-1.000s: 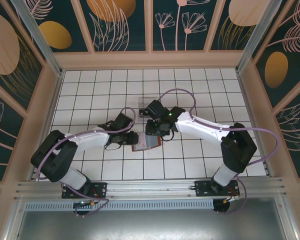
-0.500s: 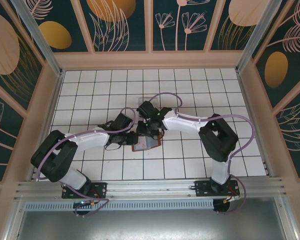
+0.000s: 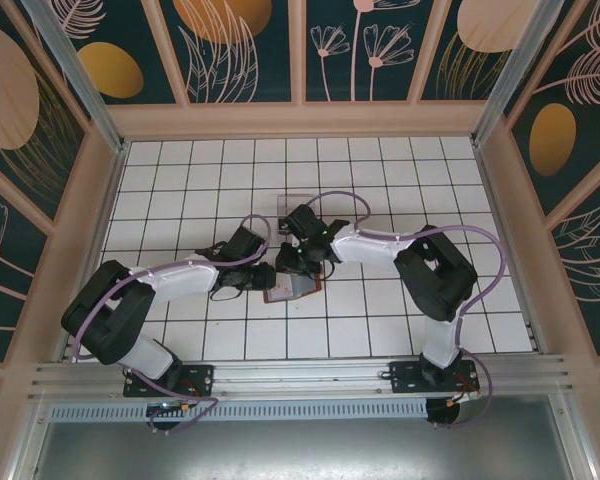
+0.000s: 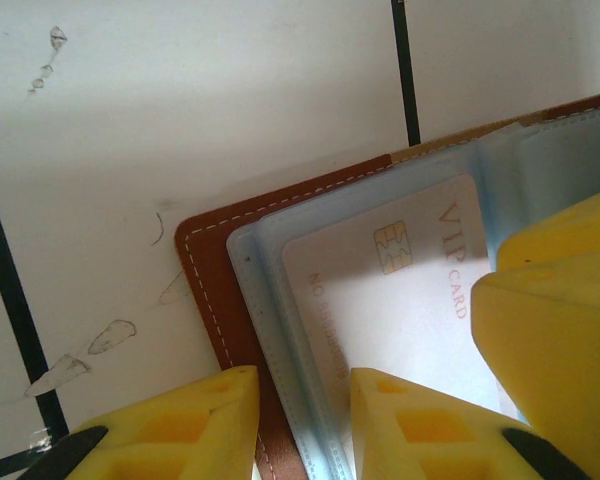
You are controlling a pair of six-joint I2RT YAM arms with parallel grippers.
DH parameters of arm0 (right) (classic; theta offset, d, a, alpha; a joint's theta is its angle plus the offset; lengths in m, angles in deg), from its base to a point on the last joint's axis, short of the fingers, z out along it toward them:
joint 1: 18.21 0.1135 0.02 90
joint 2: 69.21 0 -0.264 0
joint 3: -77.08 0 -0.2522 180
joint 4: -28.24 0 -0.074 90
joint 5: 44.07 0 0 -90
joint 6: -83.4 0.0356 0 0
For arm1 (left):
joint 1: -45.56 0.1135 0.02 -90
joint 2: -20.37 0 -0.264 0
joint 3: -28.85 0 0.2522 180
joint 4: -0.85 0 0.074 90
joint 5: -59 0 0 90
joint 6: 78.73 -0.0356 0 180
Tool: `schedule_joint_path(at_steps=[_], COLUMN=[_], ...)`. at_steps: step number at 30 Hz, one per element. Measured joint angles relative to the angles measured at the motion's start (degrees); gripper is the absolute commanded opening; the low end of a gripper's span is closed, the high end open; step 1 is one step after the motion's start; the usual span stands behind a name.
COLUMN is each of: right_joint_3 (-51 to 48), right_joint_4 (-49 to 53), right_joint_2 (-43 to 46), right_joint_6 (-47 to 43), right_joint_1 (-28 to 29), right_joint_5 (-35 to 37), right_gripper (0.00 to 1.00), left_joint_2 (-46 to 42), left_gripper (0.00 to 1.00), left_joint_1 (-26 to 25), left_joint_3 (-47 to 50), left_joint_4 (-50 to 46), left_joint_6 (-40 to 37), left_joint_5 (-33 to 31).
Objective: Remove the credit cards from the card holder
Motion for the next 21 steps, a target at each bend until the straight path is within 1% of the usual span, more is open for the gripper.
schedule_joint_path(at_steps=[14,21], right_joint_3=[-1.9,-2.1], right_joint_4=[-1.1,-1.3], right_joint_2=[-0.4,-0.4], right_joint_6=[0.1,0.1], right_joint_1=[0.0,0.0], right_joint_5=[-0.4,-0.3], right_gripper=[0.3,0.32], left_joint_2=[0.0,0.0], left_gripper=[0.31,0.35], left_joint_1=[0.0,0.0], left_joint_3=[0.0,0.0], left_joint_4=[0.0,-0.2], left_joint_6=[0.0,0.2], left_joint_5=[-0.1,-0.7])
